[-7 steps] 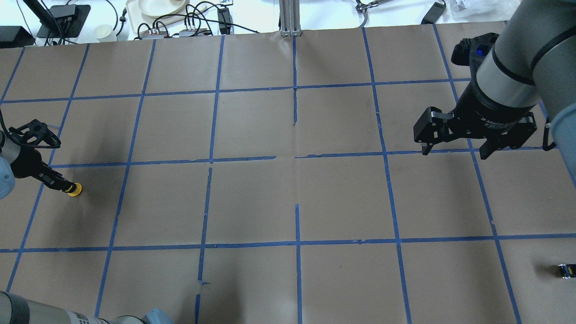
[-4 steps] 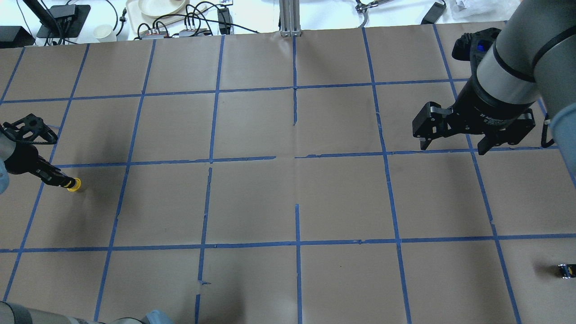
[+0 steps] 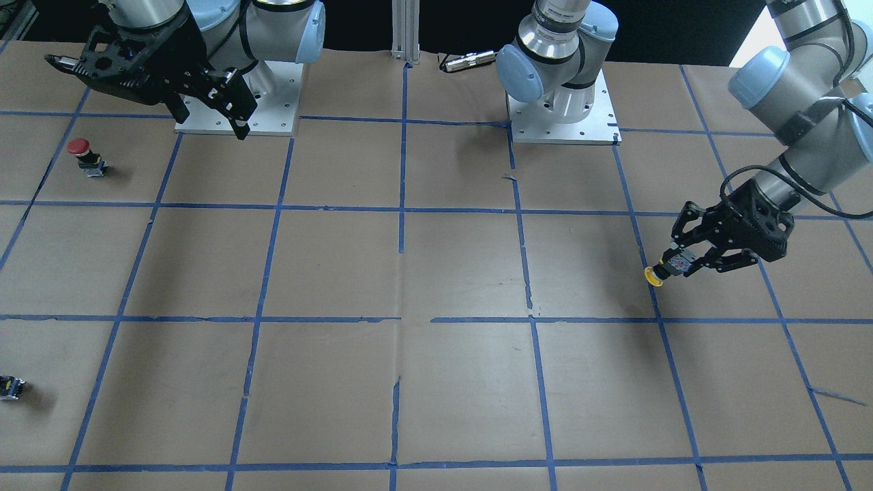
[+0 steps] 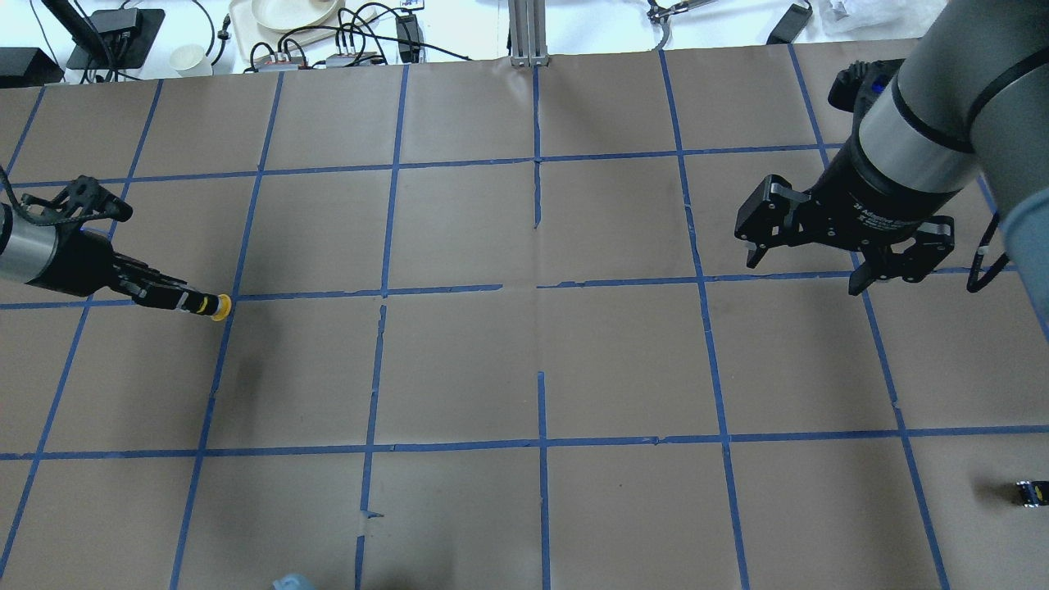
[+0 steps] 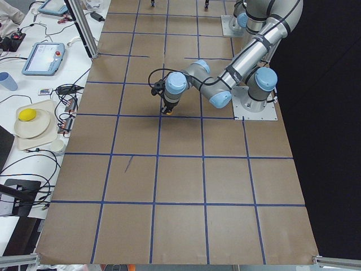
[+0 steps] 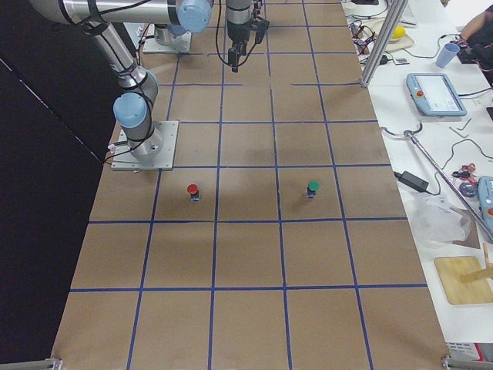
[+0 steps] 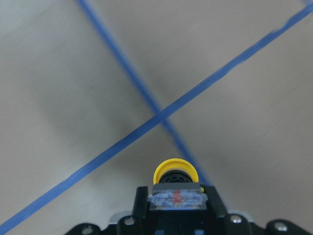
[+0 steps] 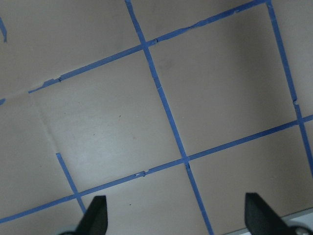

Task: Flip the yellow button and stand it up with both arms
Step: 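Lift the yellow button with the left gripper and carry it toward the table center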

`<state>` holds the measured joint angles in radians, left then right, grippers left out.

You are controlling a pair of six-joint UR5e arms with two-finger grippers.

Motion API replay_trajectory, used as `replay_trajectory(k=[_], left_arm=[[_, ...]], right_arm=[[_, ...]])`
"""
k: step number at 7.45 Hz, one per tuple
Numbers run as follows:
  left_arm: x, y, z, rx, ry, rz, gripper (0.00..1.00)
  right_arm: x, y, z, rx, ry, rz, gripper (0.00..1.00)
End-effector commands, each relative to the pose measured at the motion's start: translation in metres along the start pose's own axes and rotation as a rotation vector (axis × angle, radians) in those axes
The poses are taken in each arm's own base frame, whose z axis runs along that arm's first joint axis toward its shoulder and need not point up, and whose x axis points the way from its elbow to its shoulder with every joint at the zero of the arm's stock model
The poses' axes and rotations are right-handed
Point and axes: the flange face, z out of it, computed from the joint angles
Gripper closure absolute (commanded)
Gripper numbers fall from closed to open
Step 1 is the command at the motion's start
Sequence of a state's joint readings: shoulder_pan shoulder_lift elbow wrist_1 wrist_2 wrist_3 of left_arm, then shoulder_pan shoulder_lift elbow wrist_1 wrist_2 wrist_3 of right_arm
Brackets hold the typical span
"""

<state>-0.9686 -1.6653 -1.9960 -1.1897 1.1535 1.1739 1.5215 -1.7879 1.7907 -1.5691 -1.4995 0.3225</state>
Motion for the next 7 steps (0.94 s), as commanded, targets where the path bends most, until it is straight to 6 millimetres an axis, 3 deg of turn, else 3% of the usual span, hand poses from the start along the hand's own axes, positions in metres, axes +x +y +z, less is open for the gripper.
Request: replay_trajectory(k=[1,3,5,6,7], left_arm=[[0.089,-0.063,0.011,0.134,0.202,-0.147,0.84],[0.148,-0.095,0.019,0.244,0.403,-0.215,0.85],[0.219,-0.128,0.005,0.317,0.615,-0.319,0.85],[0.244,-0.136,0.003,0.341,0.716,-0.359,0.85],[0.255,-0.144,-0.001,0.381,0.812,-0.392,0.85]], right_arm=[[-0.010,0.000,-0.001,-0.032,-0.092,0.144,0.00],[-0.022,-0.002,0.000,-0.118,-0.226,0.355,0.00],[-0.018,-0.021,-0.014,-0.214,-0.434,0.540,0.00],[-0.022,-0.021,-0.019,-0.255,-0.509,0.563,0.00],[-0.026,-0.019,-0.022,-0.298,-0.542,0.631,0.00]])
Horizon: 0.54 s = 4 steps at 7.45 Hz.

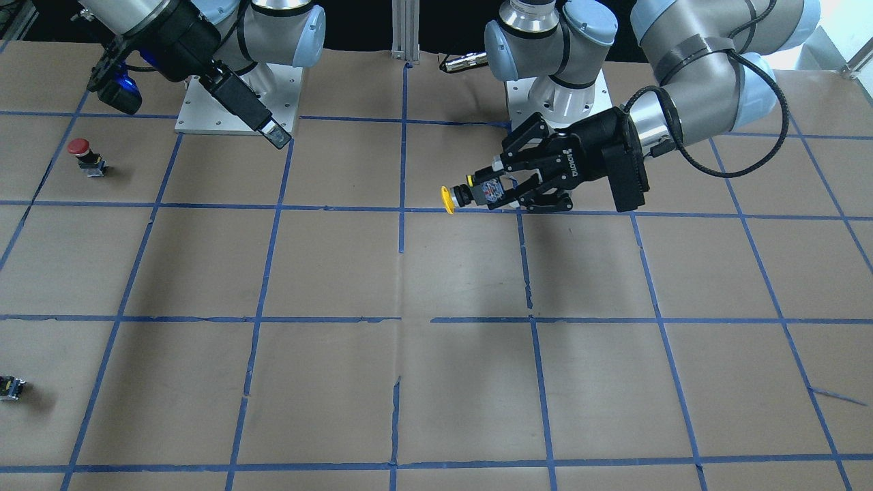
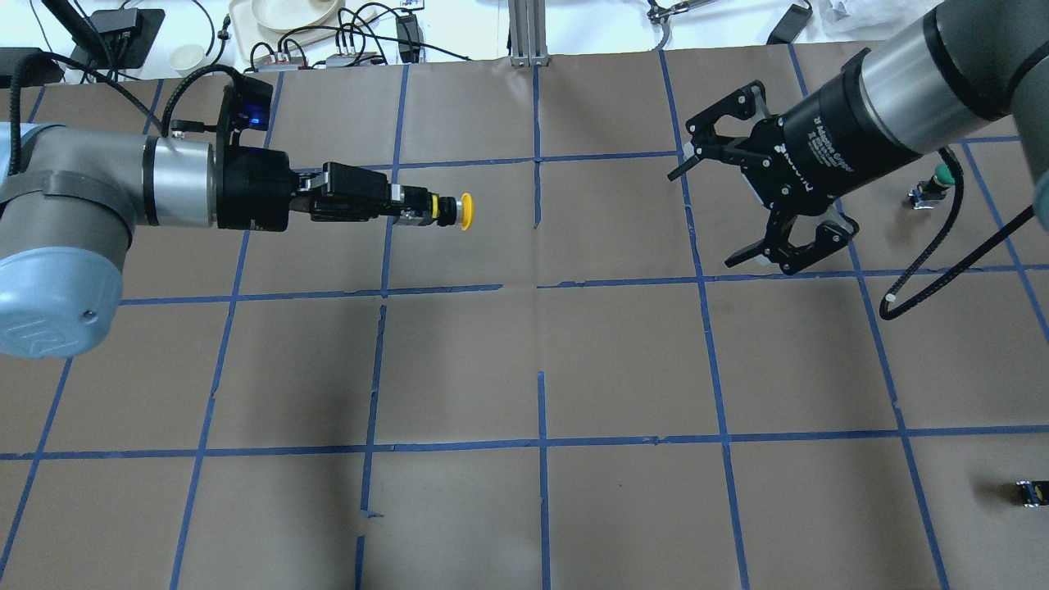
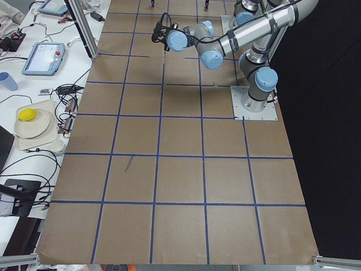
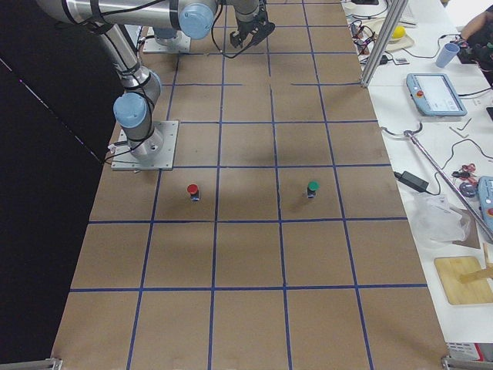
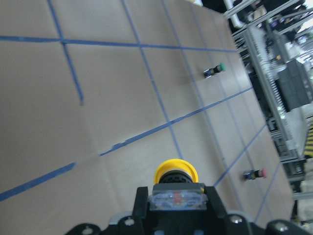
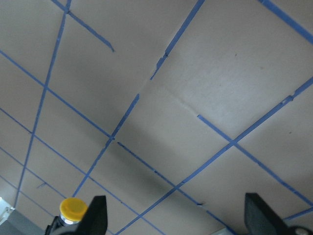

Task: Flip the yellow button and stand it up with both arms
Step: 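Hold the button out with the left gripper while the right gripper approaches its yellow cap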

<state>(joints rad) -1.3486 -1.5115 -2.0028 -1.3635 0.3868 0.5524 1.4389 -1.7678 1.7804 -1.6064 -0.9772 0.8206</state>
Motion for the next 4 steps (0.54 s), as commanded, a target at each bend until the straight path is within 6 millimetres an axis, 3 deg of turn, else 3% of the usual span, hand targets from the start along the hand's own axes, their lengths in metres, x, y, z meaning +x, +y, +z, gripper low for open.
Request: replay_trajectory(k=[1,3,4], left_arm=[[0.030,-0.003,0.022,0.027,0.161,-0.101,0.85],[0.054,0.003,0.044,0.018,0.272,-0.098,0.85],[0.061,0.002,0.043,0.039,0.327,-0.114,0.85]], right_arm=[[-0.011,0.009,-0.005,-0.098,-0.122,0.084,0.00],[-0.023,0.025,-0.019,-0.170,-0.232,0.114,0.00],[-0.027,0.029,-0.021,-0.205,-0.273,0.136,0.00]])
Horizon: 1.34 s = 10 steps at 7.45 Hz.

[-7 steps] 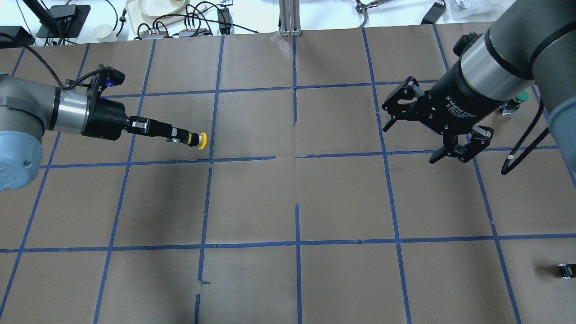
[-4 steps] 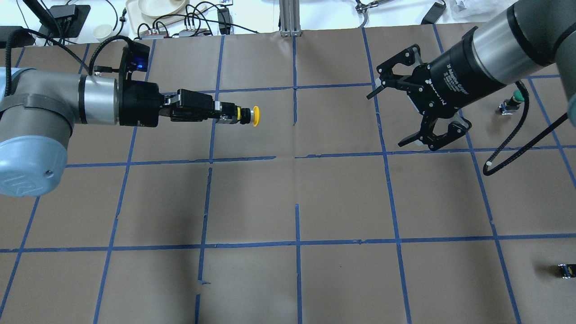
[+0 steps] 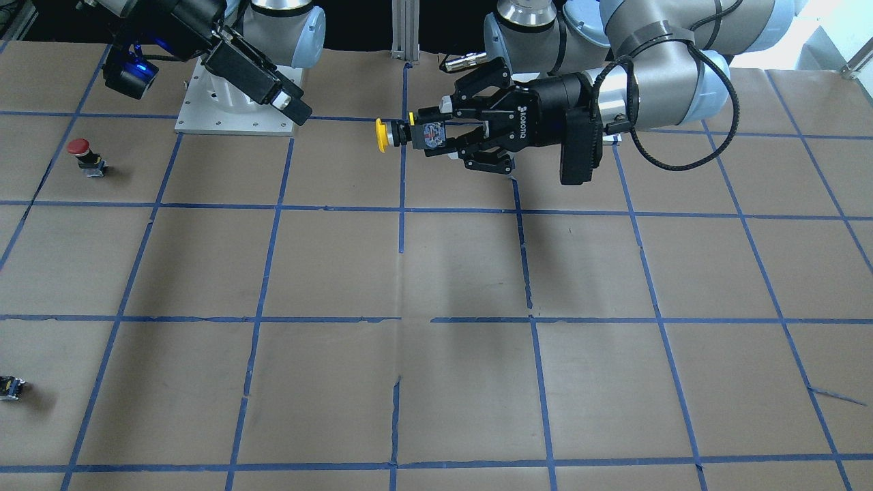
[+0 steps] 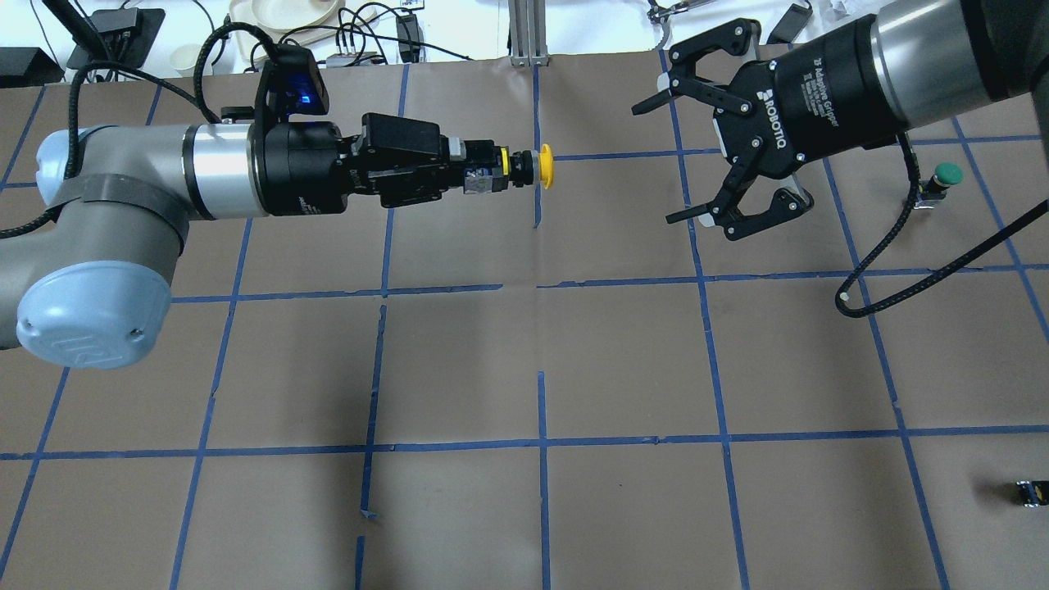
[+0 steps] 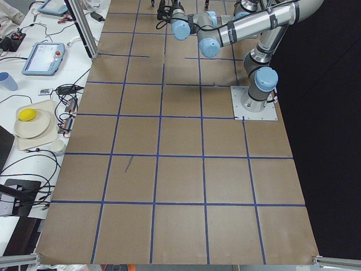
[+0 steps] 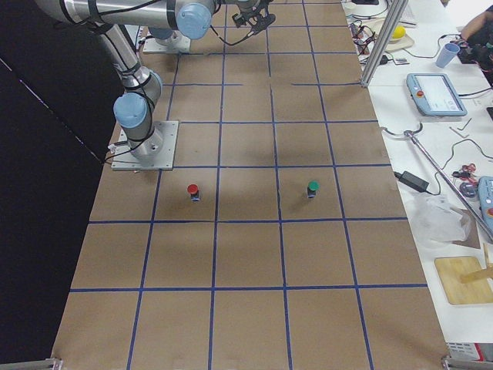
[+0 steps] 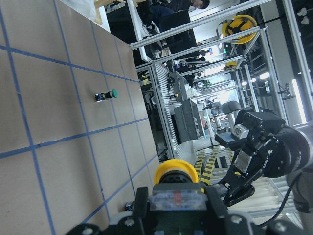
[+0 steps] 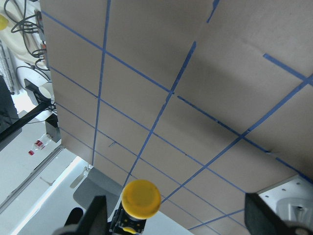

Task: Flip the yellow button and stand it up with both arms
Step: 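Hold the button out with the left gripper while the right gripper approaches its yellow cap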

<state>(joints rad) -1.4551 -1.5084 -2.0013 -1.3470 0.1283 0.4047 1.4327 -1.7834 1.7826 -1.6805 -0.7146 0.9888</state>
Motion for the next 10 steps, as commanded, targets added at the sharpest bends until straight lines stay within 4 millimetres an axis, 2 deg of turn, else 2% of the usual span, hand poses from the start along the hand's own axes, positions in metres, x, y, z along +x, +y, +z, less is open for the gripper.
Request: replay_trajectory(k=[1,3,7,10], left_arm=[[0.011,0.001,0.007,0.020,0.090,-0.030,0.86],[0.011,0.000,0.007,0.031,0.120,-0.041,0.86],[0.009,-0.004,0.007,0.046,0.160,-0.065,0.86],[0.009,-0.004,0.007,0.046,0.160,-0.069,0.86]], right_arm=[[-0.009,0.009,-0.002,-0.064,-0.084,0.043,0.00],[-0.009,0.004,0.006,-0.071,-0.076,0.061,0.00],[-0.022,0.016,0.050,-0.107,-0.049,0.029,0.01],[-0.031,0.028,0.043,-0.137,-0.098,0.067,0.01]])
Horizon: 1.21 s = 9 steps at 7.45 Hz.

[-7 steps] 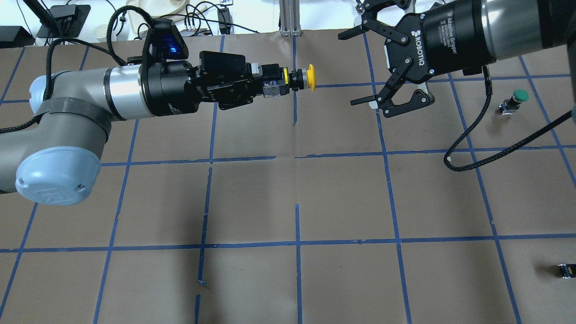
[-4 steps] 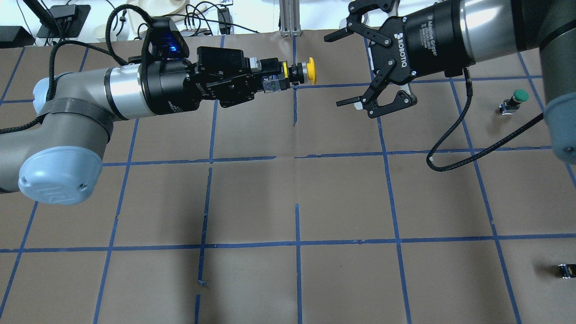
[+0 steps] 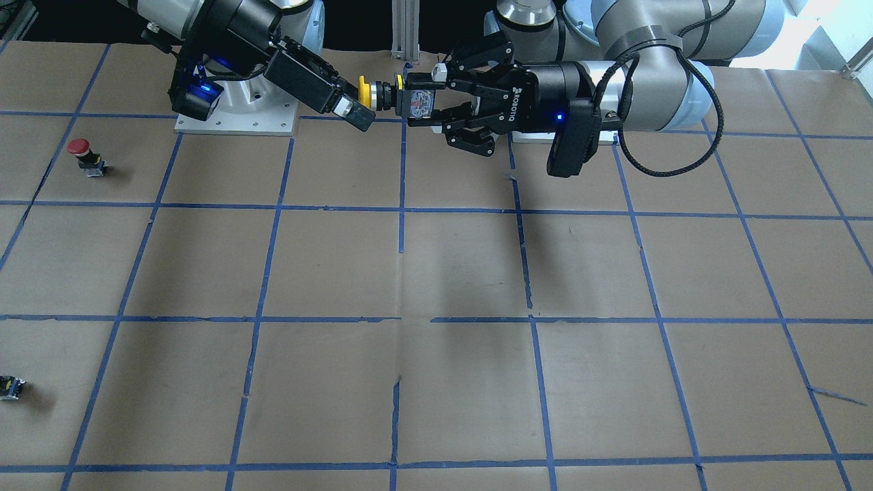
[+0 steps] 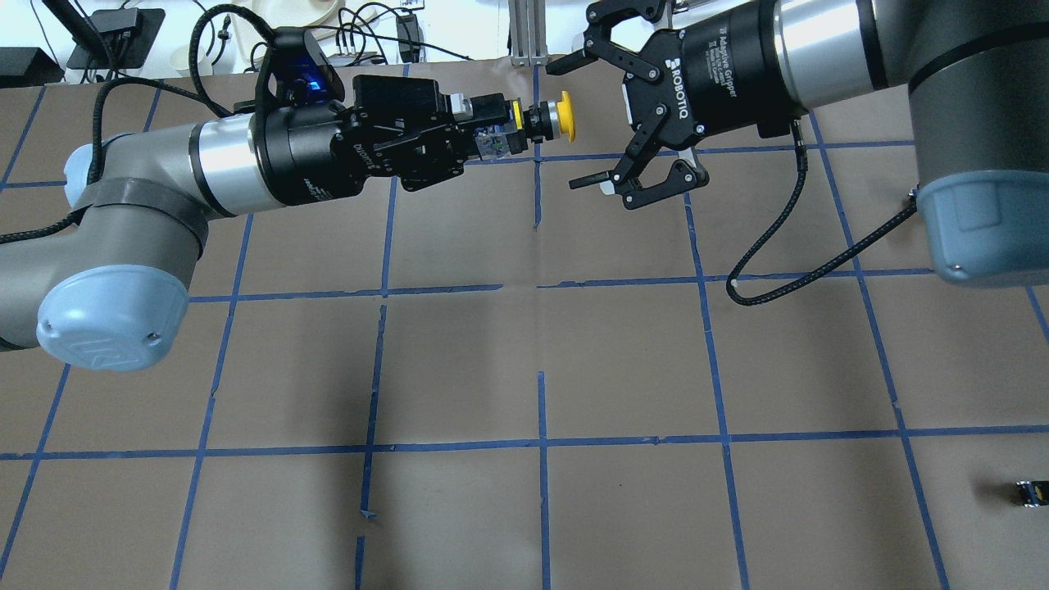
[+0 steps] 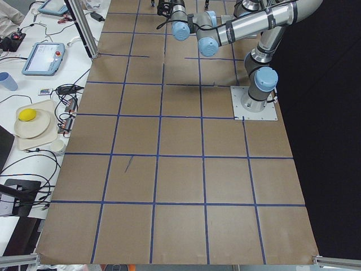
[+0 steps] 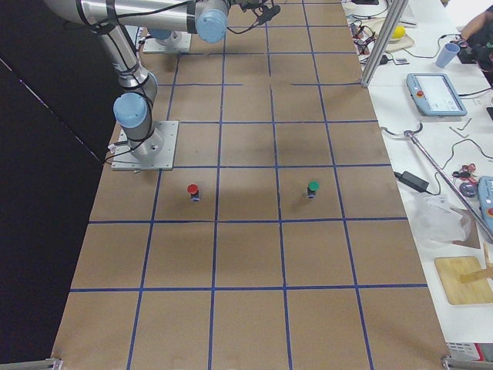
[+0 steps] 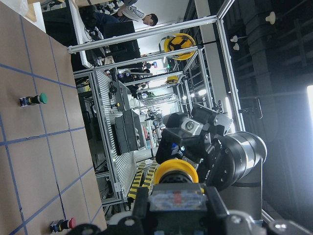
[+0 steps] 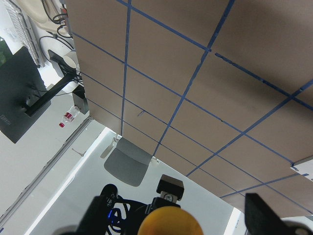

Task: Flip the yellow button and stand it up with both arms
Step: 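Hold the button out with the left gripper while the right gripper approaches its yellow cap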

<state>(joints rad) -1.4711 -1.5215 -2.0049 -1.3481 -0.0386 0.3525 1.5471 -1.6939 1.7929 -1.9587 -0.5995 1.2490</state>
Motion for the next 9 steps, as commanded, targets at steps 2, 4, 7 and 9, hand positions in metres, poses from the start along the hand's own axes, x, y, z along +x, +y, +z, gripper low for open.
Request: replay_trajectory(k=[2,4,7,9], left_arm=[[0.0001,-0.0001,0.0000,0.000,0.001,0.001,0.86],[-0.0010,-0.0002,0.0000,-0.001,-0.003,0.001,0.86],[-0.0012,-0.0002,0.0000,-0.002,-0.005,0.003,0.86],[-0.0027,0.0000,-0.0001,-0.002,-0.006,0.001,0.86]], right_arm=[[-0.0038,0.0097,-0.0049,-0.021,-0.024,0.025,0.05],[-0.0028,0.0057,-0.0024,-0.018,-0.019,0.030,0.19],[-0.0018,0.0051,-0.0015,-0.023,-0.018,0.032,0.58],[-0.0020,0.0057,-0.0025,-0.027,-0.021,0.032,0.78]])
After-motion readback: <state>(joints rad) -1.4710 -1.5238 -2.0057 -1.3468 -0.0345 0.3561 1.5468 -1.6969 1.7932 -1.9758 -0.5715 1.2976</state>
